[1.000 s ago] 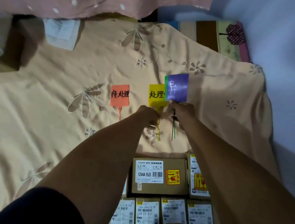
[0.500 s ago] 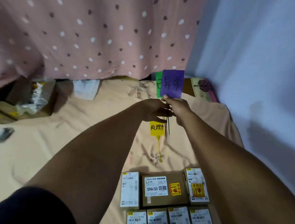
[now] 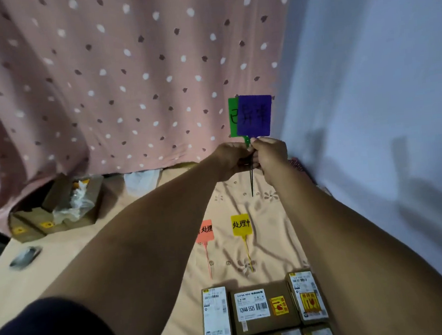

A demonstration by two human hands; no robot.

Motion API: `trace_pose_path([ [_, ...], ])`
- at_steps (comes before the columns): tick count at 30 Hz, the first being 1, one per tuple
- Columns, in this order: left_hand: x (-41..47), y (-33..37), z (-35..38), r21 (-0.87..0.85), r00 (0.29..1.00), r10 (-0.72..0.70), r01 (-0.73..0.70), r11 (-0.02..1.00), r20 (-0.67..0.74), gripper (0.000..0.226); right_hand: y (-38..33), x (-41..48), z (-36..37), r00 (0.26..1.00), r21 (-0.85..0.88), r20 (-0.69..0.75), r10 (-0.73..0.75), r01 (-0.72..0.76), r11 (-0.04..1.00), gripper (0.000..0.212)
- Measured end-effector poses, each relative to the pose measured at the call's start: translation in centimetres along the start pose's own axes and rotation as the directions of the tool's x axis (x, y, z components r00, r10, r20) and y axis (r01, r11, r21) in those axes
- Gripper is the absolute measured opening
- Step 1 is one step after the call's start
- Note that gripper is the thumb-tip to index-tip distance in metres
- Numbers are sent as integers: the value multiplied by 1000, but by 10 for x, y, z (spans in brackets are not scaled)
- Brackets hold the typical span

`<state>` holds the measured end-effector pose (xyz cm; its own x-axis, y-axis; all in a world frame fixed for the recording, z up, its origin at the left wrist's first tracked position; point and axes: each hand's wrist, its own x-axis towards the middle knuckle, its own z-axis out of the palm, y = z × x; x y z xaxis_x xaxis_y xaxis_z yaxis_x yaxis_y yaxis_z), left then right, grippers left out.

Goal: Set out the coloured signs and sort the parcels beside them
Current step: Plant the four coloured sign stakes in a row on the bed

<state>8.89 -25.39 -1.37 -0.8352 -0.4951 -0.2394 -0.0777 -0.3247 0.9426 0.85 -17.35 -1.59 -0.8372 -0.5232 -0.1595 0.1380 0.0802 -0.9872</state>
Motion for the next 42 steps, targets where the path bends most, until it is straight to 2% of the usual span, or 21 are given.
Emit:
trace_pose_path([
  [3,3,2,31,-3,999,37,-37,999,-32,20,-11,0,-26,996,13,-72,-44,45,999,23],
  [11,47,-16,113,-93,991,41,-53,994,-128,15,-20,46,-113,998,-87,31,-51,54,995,21],
  [14,72,-29,152,-95,984,-7,-10,995,-180,10,-7,83,-154,999,-126,49,-18,24,992,14],
  [19,107,-75,197,-123,979,-100,78,989,-179,14,25,114,-203,996,-142,55,65,-57,988,26],
  [22,123,-108,193,-102,953,-206,188,977,-224,17,57,125,-226,995,-170,-77,61,-74,983,18],
  [24,137,-135,184,-87,919,-270,255,963,-288,18,92,143,-240,976,-168,-197,91,-125,978,20],
  [26,150,-165,176,-72,882,-329,324,943,-339,9,126,158,-250,958,-173,-231,167,-210,962,19],
  [27,160,-183,172,-86,866,-354,346,934,-354,2,144,166,-252,954,-187,-228,193,-237,953,15],
  [30,182,-244,157,-118,793,-441,434,893,-419,10,204,183,-258,947,-217,-226,227,-276,936,11],
  [32,189,-282,148,-139,742,-485,479,867,-463,4,243,188,-258,946,-242,-184,265,-305,921,18],
  [35,193,-339,130,-150,632,-536,559,815,-560,11,294,189,-254,934,-260,-143,327,-355,898,33],
  [37,197,-385,112,-110,525,-530,634,766,-666,19,325,190,-251,926,-277,-114,360,-378,883,31],
  [39,210,-440,89,-25,436,-473,715,699,-766,32,354,189,-251,910,-299,-72,408,-410,862,18],
  [40,213,-450,87,-4,409,-444,731,682,-797,34,367,187,-252,904,-317,-50,424,-417,852,13],
  [42,205,-431,101,45,418,-391,728,684,-820,35,384,183,-255,897,-373,-43,440,-423,826,17],
])
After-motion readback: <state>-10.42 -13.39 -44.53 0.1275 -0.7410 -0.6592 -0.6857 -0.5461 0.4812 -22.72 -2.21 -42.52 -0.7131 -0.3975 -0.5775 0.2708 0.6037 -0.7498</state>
